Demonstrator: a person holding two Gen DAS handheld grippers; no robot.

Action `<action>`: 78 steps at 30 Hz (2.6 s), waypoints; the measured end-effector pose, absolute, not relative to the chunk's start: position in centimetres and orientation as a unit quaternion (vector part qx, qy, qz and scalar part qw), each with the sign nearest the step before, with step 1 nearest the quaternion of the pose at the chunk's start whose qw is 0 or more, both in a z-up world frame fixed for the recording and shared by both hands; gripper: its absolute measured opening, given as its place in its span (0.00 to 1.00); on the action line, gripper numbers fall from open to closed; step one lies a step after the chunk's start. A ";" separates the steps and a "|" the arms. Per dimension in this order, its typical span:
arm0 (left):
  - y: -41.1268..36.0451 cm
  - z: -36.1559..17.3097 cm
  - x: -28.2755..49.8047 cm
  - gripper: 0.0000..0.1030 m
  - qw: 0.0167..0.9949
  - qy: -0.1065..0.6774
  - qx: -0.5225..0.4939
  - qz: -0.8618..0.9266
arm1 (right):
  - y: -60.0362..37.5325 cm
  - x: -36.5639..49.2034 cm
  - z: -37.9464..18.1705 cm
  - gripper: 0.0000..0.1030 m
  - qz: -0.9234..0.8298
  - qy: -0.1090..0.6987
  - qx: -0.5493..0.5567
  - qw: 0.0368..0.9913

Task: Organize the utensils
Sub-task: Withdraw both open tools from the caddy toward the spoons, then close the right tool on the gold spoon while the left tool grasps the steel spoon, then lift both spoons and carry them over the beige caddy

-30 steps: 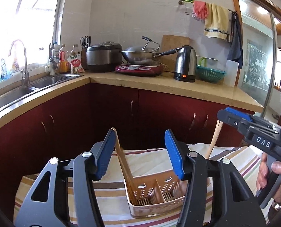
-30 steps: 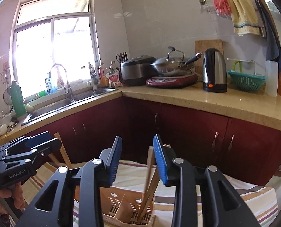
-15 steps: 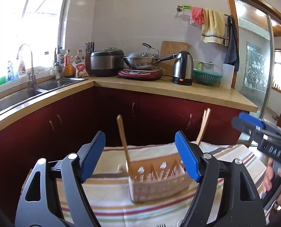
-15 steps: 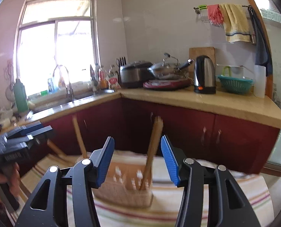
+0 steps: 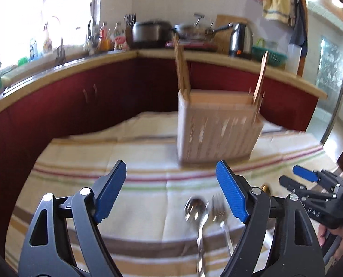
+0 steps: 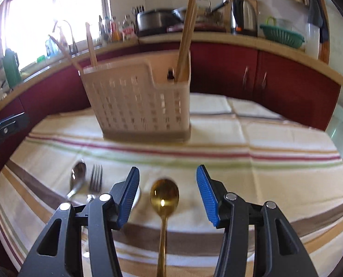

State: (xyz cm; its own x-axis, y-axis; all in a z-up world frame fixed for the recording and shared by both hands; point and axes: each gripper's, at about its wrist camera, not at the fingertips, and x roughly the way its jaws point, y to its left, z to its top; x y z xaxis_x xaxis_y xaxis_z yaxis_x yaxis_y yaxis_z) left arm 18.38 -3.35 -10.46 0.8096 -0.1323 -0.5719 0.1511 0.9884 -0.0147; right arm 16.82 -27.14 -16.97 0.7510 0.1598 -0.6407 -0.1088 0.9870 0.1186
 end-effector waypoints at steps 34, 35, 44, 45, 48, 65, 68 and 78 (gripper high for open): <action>-6.7 -19.2 20.6 0.75 0.910 0.406 0.033 -0.081 | -28.6 17.3 -19.6 0.36 0.057 0.406 0.041 0.911; -6.9 -19.6 20.9 0.73 0.907 0.411 0.034 -0.082 | -28.9 17.2 -19.4 0.36 0.059 0.405 0.044 0.911; -7.4 -20.9 21.9 0.54 0.894 0.436 0.034 -0.097 | -29.5 17.3 -19.0 0.36 0.070 0.403 0.060 0.910; -7.5 -20.9 22.0 0.49 0.894 0.436 0.035 -0.097 | -29.7 17.3 -19.1 0.36 0.071 0.404 0.061 0.910; -7.5 -20.8 22.0 0.39 0.894 0.434 0.040 -0.102 | -29.7 17.4 -19.2 0.36 0.072 0.404 0.064 0.910; -6.5 -18.4 19.1 0.37 0.919 0.380 0.016 -0.106 | -29.7 15.6 -17.2 0.36 0.069 0.358 0.063 0.929; -5.9 -17.4 18.4 0.37 0.925 0.366 0.008 -0.103 | -29.6 15.0 -16.6 0.36 0.070 0.344 0.062 0.934; -4.9 -16.1 16.7 0.37 0.934 0.343 0.000 -0.096 | -28.8 14.0 -15.8 0.36 0.070 0.333 0.058 0.939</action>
State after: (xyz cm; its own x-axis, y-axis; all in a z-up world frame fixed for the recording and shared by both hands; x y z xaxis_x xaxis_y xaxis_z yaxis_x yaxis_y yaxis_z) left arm 16.72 -4.91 -16.11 0.7460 -0.1801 -0.6411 0.1804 0.9814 -0.0657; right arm 14.05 -28.81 -15.78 0.7683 0.1701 -0.6171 -0.0933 0.9835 0.1549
